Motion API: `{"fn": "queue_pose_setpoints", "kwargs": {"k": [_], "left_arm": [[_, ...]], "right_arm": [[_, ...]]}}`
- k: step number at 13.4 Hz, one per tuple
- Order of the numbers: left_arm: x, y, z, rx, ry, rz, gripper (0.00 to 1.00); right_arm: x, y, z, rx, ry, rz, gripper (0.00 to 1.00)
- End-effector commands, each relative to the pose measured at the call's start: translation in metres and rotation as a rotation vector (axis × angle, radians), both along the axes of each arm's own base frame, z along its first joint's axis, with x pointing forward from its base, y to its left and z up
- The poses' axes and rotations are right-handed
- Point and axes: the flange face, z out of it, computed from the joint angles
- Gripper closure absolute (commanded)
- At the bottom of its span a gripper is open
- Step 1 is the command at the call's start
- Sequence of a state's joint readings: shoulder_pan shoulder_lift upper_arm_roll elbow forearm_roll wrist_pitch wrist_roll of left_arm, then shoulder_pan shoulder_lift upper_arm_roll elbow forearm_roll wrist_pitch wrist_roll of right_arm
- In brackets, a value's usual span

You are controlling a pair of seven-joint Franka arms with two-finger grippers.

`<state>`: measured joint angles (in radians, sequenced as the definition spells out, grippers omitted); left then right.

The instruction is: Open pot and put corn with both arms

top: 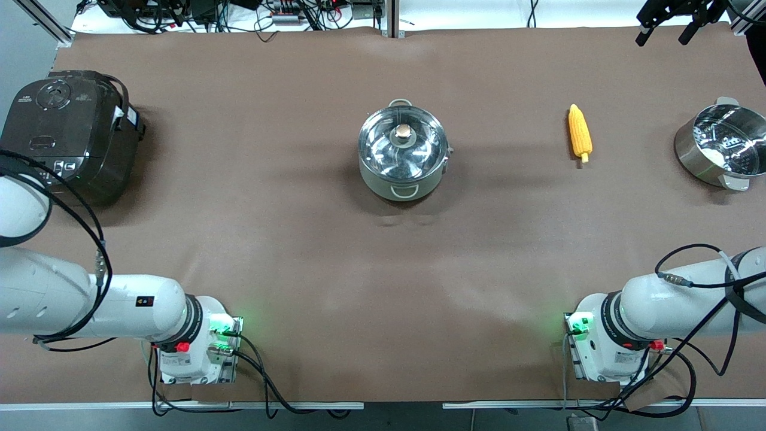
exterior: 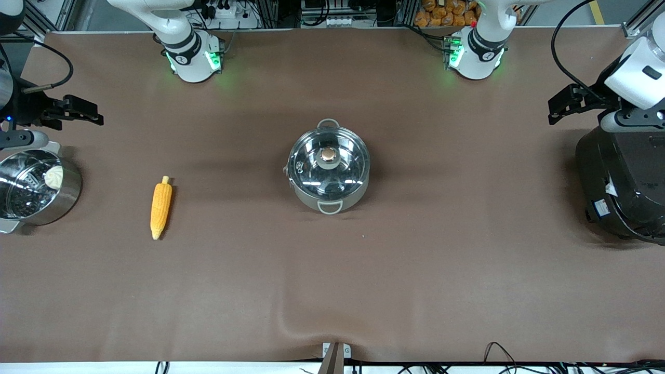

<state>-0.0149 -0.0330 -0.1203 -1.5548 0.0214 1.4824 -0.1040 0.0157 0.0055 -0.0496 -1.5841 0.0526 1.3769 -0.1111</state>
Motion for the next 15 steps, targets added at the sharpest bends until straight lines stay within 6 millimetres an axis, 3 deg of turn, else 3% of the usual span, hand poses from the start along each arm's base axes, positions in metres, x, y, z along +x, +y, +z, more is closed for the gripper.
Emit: {"fn": "queue_pose_setpoints", "kwargs": {"k": [1, 4, 5, 6, 10, 12, 14, 15], "left_arm": [[-0.005, -0.004, 0.008, -0.021, -0.010, -0.028, 0.00], [-0.003, -0.005, 0.027, -0.013, -0.053, -0.019, 0.00], [0.003, -0.003, 0.020, -0.014, -0.041, -0.021, 0.00], [0.003, -0.005, 0.019, -0.012, -0.040, -0.020, 0.00], [0.005, -0.022, 0.010, -0.023, -0.021, -0.025, 0.00], [0.007, -0.054, -0.003, -0.025, 0.002, -0.034, 0.00], [0.000, -0.103, -0.015, -0.019, 0.024, 0.011, 0.00], [0.000, -0.129, -0.029, -0.013, 0.039, 0.058, 0.00]], "right_arm": [[-0.009, 0.001, 0.022, -0.003, -0.038, 0.006, 0.00], [-0.012, -0.002, 0.025, -0.003, -0.041, 0.000, 0.00], [-0.012, -0.004, 0.023, -0.002, -0.033, -0.003, 0.00], [-0.011, -0.004, 0.014, -0.002, -0.015, -0.003, 0.00], [0.010, -0.011, -0.052, -0.009, -0.031, -0.020, 0.00], [0.023, -0.014, -0.098, -0.012, -0.002, -0.029, 0.00], [0.044, -0.036, -0.151, -0.016, 0.030, -0.067, 0.00], [0.050, -0.039, -0.168, -0.017, 0.037, -0.071, 0.00]]}}
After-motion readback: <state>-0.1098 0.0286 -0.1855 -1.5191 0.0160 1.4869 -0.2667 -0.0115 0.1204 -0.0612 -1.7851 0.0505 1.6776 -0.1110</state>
